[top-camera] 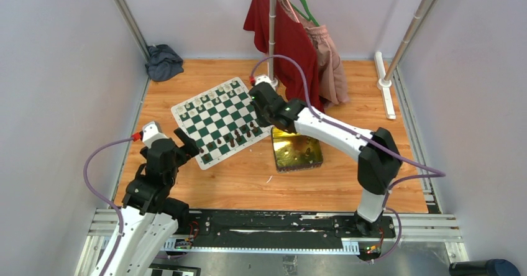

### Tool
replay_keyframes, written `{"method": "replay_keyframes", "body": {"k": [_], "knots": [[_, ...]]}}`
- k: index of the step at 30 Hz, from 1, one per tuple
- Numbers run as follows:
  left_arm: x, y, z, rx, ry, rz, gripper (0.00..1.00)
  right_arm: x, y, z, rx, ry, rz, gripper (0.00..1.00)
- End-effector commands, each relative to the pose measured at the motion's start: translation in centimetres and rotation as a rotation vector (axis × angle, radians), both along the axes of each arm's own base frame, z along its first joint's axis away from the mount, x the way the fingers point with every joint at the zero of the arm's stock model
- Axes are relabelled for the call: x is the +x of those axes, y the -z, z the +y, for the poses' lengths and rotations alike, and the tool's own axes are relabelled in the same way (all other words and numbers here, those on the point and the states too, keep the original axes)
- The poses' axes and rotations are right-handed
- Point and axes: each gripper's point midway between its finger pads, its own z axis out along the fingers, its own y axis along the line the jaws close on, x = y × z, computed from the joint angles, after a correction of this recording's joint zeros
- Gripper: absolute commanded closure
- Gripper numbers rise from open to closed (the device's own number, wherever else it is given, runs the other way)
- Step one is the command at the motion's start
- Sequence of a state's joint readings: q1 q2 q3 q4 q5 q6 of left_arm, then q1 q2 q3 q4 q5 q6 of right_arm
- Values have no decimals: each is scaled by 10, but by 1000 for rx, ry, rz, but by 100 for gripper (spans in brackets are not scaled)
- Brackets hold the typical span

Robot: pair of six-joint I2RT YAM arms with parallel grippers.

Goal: Set up the chess pieces on the board
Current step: Place the chess piece on the chessboard.

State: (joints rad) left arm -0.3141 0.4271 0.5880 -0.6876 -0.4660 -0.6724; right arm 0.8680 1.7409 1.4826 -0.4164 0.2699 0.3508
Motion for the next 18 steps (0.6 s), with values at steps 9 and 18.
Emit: {"method": "replay_keyframes", "body": {"k": [9, 18], "knots": [[-13, -20, 5, -42, -32, -33, 0, -44, 36, 104, -162, -295, 32, 100], [-23, -34, 4, -89, -30, -64, 0, -69, 50, 155, -156, -386, 32, 100]]}}
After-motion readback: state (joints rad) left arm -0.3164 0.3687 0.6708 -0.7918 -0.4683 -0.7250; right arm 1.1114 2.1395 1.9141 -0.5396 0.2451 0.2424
